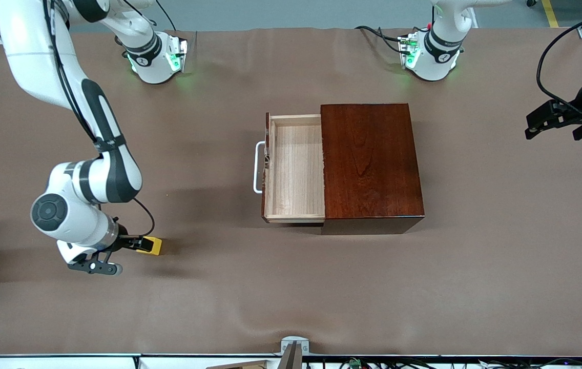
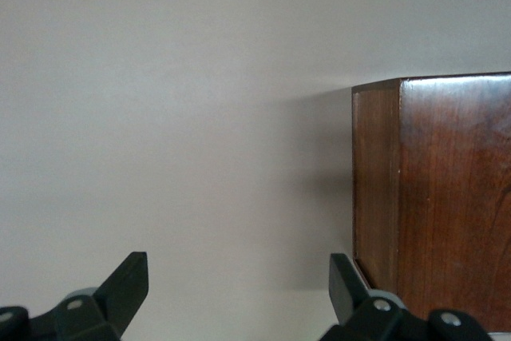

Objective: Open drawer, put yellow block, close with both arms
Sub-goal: 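Lower the right gripper onto the yellow cube and grasp it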

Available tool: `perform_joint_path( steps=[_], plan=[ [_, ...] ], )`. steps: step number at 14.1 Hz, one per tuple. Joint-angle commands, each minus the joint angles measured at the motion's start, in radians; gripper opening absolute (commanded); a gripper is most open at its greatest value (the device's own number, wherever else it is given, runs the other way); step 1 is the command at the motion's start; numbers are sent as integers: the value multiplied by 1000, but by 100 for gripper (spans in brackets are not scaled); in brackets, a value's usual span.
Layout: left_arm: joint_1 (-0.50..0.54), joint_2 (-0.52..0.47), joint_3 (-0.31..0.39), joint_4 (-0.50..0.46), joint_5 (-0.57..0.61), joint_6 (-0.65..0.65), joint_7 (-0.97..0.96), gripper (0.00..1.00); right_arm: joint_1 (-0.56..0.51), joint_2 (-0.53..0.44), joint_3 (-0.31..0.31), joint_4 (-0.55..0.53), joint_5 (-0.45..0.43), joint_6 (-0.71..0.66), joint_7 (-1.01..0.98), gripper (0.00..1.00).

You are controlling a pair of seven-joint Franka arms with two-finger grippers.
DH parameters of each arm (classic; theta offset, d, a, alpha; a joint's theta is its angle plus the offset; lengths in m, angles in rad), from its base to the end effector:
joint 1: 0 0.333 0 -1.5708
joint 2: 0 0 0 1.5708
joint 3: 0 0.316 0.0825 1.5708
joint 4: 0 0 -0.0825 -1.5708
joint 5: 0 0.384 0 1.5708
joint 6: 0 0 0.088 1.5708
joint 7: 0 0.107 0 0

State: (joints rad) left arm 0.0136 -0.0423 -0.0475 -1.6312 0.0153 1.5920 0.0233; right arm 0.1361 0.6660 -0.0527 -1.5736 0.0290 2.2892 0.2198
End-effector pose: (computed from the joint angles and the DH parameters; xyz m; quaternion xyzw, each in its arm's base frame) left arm 0.5426 -0.0173 0.6210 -0.9995 0.0287 -0.0016 0.0086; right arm 0.7028 0.0648 0.2551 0.9971 -0.0714 0.0258 0.0011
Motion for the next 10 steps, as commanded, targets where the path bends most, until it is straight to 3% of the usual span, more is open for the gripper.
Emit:
perform_joint_path(
  steps=[1,10],
  plan=[
    [8,-24,-3,-13,-17,-27,49,100,-19,35,13,-8,12,64,-19,100],
    [13,30,3,13,-40,-26,56,100,-9,80,14,-28,34,72,-16,100]
  ],
)
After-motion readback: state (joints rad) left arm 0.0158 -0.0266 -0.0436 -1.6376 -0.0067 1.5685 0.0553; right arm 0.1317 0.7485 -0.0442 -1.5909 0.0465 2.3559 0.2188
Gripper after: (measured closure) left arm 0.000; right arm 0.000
